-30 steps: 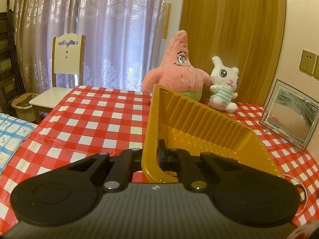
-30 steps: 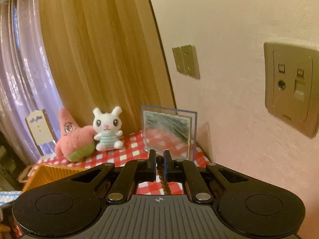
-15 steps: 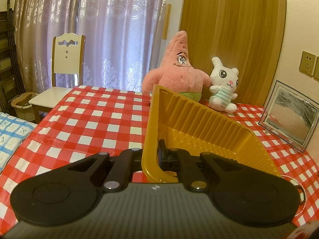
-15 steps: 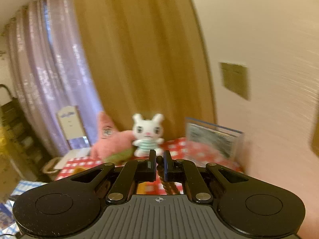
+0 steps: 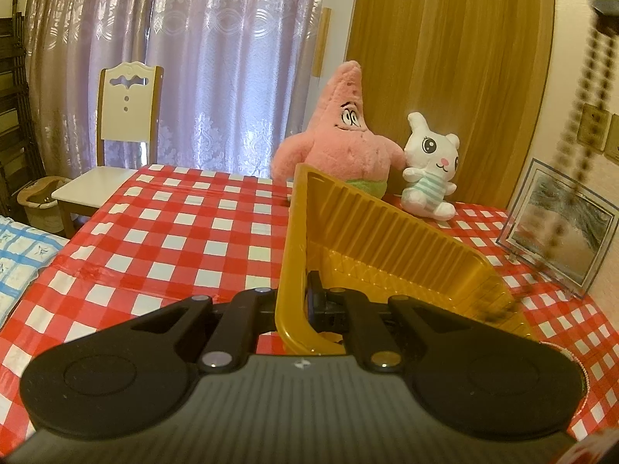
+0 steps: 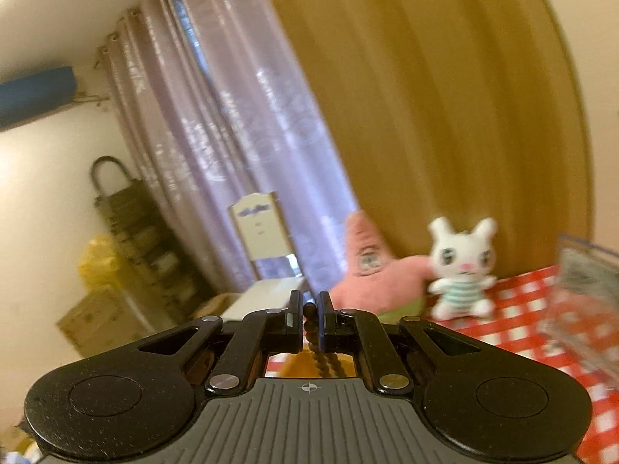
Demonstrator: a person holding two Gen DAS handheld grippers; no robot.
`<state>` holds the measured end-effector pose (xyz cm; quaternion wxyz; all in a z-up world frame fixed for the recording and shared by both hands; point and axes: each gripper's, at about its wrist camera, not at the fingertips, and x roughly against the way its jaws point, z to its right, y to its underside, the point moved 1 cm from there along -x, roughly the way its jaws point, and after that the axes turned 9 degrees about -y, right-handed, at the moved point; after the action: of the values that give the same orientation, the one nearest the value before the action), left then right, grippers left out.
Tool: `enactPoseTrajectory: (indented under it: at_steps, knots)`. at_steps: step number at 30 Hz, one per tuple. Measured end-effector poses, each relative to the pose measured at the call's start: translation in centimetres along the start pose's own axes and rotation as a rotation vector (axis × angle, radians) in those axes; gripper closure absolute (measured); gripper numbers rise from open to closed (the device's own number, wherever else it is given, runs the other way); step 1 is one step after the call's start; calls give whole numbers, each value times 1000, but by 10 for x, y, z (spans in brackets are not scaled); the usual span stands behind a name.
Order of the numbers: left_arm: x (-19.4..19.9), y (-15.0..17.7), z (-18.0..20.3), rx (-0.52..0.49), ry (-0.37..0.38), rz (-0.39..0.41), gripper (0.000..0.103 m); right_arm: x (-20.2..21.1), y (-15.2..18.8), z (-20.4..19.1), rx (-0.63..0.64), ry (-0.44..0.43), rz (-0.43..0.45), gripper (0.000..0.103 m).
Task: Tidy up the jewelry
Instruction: 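Lift the brown necklace into the tray and open the right tool, then return the open right tool above the remaining necklaces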
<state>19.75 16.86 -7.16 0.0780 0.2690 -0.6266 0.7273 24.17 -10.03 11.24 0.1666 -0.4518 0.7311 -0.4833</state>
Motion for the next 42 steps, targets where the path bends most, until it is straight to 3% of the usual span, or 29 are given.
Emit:
enactPoseTrajectory:
  at_steps: [7, 15, 21, 26, 28, 30, 31, 42]
  knots:
    - [0, 0, 0, 3, 2, -3, 97, -64, 38, 23, -114, -29, -134, 96]
    - [1, -2, 2, 2, 8, 2, 97, -101, 120, 73, -264, 63, -327, 96]
    - [1, -1, 1, 4, 5, -1, 97, -107, 143, 91, -297, 138, -361, 96]
    - [0, 0, 2, 2, 1, -2, 97, -108, 142, 76, -243, 75, -324, 96]
    - [0, 0, 1, 1, 0, -3, 97, -113, 144, 72, -203, 105, -374, 89]
    - [-1, 0, 1, 2, 1, -5, 97, -109, 149, 70, -180, 148, -385, 56]
    - [-1, 1, 1, 2, 0, -5, 97, -104, 151, 71, -178, 170, -374, 51]
    - [0, 2, 0, 12, -2, -9, 97, -19, 168, 96, -215, 312, -340, 50]
